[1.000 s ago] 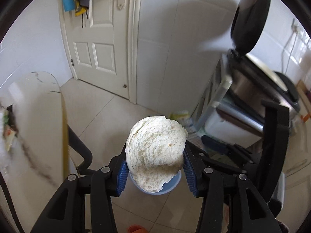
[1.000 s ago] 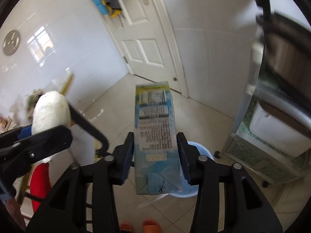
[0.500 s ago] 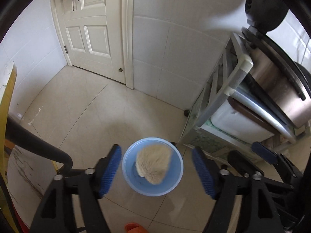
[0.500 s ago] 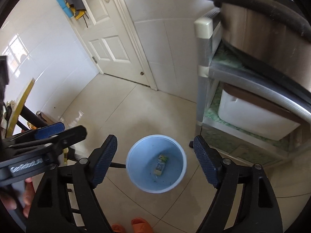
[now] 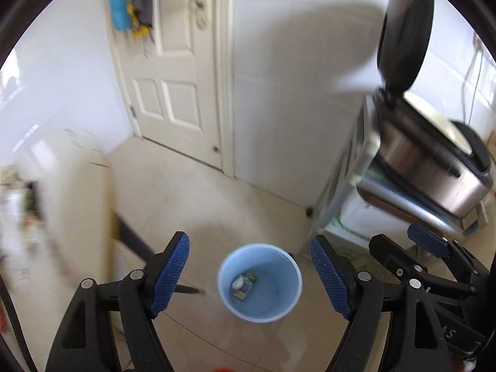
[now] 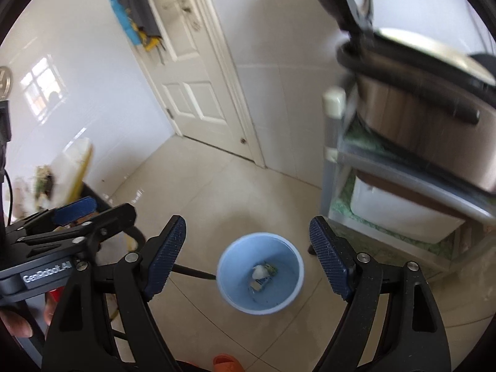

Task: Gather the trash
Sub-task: 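Move both tools back over the table, then grasp the red wrapper with the left tool while the right grasps the clear bag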

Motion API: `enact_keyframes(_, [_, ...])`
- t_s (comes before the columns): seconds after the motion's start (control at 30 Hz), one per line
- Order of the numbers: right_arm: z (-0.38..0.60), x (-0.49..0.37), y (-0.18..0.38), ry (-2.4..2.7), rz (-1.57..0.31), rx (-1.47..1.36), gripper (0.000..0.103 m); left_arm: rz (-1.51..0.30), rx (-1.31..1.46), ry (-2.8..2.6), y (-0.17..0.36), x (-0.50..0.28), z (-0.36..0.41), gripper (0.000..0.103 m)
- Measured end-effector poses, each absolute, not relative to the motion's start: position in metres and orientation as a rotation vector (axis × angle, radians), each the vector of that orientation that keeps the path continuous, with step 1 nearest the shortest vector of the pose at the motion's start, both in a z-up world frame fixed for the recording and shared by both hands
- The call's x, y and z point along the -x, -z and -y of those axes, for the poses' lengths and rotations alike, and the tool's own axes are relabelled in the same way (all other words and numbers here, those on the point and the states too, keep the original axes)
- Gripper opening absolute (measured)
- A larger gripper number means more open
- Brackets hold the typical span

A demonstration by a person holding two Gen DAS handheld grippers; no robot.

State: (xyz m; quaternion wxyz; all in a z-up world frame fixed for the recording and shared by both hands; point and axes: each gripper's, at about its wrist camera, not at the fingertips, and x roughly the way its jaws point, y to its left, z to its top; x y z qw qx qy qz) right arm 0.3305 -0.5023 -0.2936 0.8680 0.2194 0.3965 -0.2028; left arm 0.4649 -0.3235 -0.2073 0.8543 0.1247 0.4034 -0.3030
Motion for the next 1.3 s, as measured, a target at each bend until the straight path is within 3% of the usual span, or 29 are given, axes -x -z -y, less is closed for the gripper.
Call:
enact_keyframes(0.27, [0.440,-0.334,0.232,0.311,-0.737,-0.355,0.089,-0.639,-0.267,0.470,0.150,-0.417,0.217,0.098])
enact_keyframes(0.53, [0.350,-0.375,0.207,0.151,-0.734,-0.258,0.091,-0.688,-0.206,0.203,0.158,-0.417,0.098,0.100])
enact_keyframes(0.83, [0.273,-0.430,0.219,0.028,-0.814,-0.184,0.091,-0.824,-0.161,0.078,0.192,-0.443,0.032,0.097])
enact_keyframes(0.97, [0.258,-0.446,0.229,-0.001,-0.841,-0.158,0.091,-0.861,-0.138,0.092,0.200,-0.456,0.024,0.092])
enact_keyframes(1.1, [0.251,-0.465,0.238,-0.020,-0.863,-0.142,0.091,-0.896,-0.116,0.104,0.212,-0.471,0.018,0.076])
enact_keyframes(1.17, [0.247,-0.479,0.243,-0.033,-0.879,-0.139,0.091,-0.901,-0.095,0.126,0.216,-0.478,0.016,0.074])
enact_keyframes(1.23, [0.245,-0.492,0.247,-0.049,-0.890,-0.146,0.091,-0.903,-0.064,0.153,0.217,-0.485,0.009,0.065])
enact_keyframes(1.3, [0.243,-0.506,0.253,-0.056,-0.905,-0.152,0.091,-0.897,-0.068,0.166,0.220,-0.491,0.005,0.037])
